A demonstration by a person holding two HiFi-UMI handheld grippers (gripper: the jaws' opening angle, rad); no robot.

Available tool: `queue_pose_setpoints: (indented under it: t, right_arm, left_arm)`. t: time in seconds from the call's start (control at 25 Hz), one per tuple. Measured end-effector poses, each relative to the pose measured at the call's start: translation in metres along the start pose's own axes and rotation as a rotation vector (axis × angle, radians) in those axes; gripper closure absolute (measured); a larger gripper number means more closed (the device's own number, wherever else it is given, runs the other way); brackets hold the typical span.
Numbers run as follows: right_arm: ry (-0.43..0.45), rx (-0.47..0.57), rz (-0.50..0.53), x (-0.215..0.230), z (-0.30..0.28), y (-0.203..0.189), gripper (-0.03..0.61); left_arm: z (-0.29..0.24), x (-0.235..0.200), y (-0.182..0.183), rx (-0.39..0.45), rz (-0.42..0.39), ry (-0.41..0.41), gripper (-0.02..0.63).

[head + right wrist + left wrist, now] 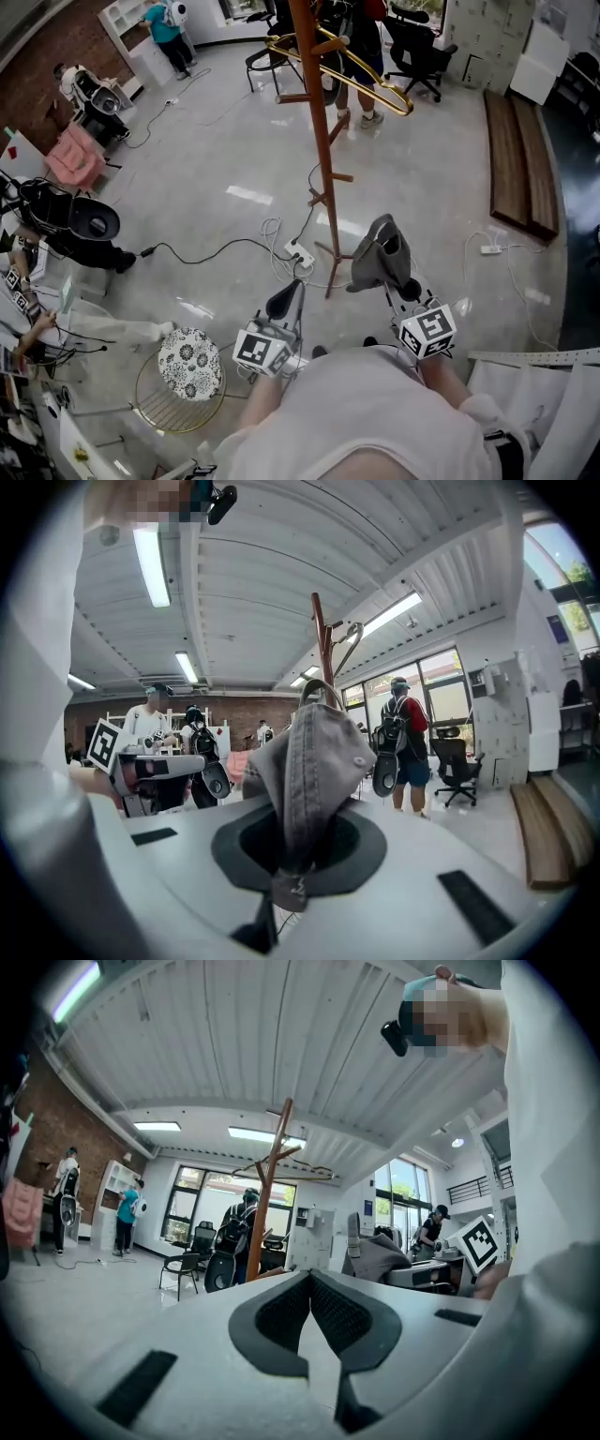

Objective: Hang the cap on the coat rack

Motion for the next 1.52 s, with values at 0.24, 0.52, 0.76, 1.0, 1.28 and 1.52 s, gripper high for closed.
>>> queue_pose_setpoints:
  t: [0.24,0.52,0.76,1.0,1.28,1.52]
  right_arm:
    - [0.009,-0.016,-0.014,0.016,-0.009,0.007,0.558]
    - [0.023,-0.034,-0.004,0.031,-0.026,0.005,0.558]
    - [0.039,-0.048,0.008,0.047,-0.050,0.000,0.558]
    - [0.042,-0.087,0.030,0.068,-0.080,-0.001,0.558]
    - [0.038,-0.147,0.043,0.091,-0.128,-0.014,0.558]
    - [0.040,-0.195,0.037,0.103,-0.157,-0.025,0.558]
  left_arm:
    - [-0.014,0.000,0.005,-0.016,-0.005,0.017,0.604]
    - [-0.017,-0.002,0.001,-0.022,0.000,0.036,0.604]
    - [-0.019,-0.009,-0.004,-0.032,0.001,0.062,0.604]
    - [-0.019,-0.012,0.000,-0.035,-0.004,0.081,0.604]
    - [-0.015,-0.019,-0.004,-0.040,-0.010,0.108,0.604]
    - [-0.006,-0.019,-0.004,-0.050,-0.015,0.139,0.604]
Point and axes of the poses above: the fingertips, and each gripper's own axes: z backward along the fingers, x to its right, y out of its top, the point moved 8 cm from there along z, backward along the fingers, and after that the axes turned 11 degrees about -z, right-handed, at the moved point
